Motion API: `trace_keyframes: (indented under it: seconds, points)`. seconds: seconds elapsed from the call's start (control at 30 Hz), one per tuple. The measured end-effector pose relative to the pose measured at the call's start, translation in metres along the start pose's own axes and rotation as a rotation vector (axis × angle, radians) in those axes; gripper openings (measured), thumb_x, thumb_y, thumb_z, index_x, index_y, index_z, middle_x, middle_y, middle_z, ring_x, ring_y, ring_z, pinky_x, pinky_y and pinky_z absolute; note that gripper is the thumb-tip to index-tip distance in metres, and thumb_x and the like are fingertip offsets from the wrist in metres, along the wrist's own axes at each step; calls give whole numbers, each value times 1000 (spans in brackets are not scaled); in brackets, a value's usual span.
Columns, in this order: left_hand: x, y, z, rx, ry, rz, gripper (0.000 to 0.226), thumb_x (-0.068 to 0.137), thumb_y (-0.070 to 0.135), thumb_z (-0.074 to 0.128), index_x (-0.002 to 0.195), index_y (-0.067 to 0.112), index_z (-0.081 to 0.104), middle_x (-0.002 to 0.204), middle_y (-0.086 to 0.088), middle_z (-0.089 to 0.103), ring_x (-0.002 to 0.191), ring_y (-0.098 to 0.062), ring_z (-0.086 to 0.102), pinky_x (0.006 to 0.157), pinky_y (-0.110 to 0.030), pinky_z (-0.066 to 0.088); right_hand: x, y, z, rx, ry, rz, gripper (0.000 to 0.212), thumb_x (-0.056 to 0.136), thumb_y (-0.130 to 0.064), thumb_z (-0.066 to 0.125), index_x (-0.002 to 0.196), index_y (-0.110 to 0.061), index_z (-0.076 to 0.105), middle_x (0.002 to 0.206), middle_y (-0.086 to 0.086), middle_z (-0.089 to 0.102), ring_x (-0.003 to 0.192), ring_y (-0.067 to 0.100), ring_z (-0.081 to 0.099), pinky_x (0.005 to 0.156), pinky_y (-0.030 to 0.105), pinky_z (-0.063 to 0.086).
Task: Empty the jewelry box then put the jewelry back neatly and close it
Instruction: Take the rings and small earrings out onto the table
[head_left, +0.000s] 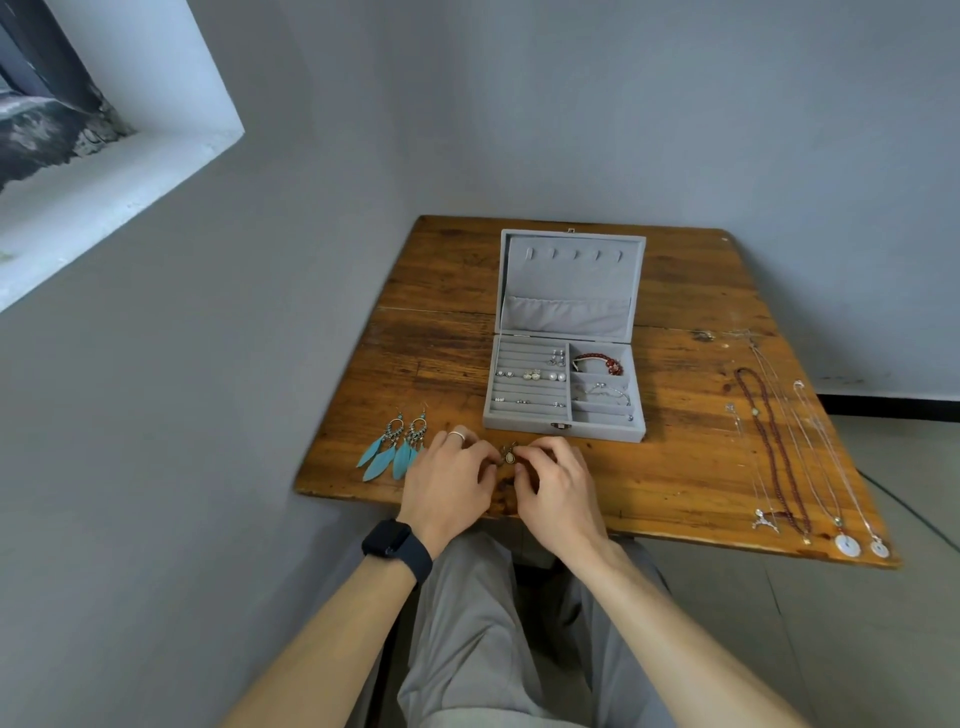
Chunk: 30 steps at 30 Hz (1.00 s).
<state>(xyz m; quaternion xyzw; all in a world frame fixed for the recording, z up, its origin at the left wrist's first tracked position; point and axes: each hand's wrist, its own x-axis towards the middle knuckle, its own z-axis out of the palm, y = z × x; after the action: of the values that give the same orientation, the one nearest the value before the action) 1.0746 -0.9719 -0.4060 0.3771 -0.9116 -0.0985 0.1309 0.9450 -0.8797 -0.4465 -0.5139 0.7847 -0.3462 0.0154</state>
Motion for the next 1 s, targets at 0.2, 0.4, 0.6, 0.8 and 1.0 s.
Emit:
trace_keyframes:
  seconds: [0.2,0.4,0.6,0.8,1.0]
  points:
    - [1,2,-1,-28,14,-28,25,97,37,55,119,32,66,119,8,57,109,-11,53,82,-30,54,-2,2,-2,-5,-4,-21,30,91,-16,65,121,-13,70,115,-1,58,100,16,54,86,26,51]
    - [9,4,0,-11,37,-45,30,97,42,54,124,34,63,122,6,56,112,-12,54,84,-30,53,-5,3,-2,-7,6,-47,32,90,-15,65,122,-13,69,116,-1,59,101,15,53,86,25,51]
    - [17,4,1,-11,31,-93,24,96,45,55,113,36,69,116,7,58,109,-13,52,82,-30,49,-7,3,-3,5,25,-71,32,90,-14,65,122,-12,68,116,0,60,102,16,54,85,26,53]
    - [24,3,4,-9,39,-109,19,96,43,57,105,33,70,111,6,59,107,-16,53,79,-32,50,-6,2,-3,-11,24,-66,29,91,-16,63,119,-12,70,115,0,60,100,14,52,81,25,52]
    - [28,0,4,-28,41,-101,18,96,40,58,110,33,68,110,6,62,104,-15,54,78,-31,51,-7,2,-3,-31,15,-65,28,92,-17,62,118,-12,71,115,0,60,100,14,51,80,23,51]
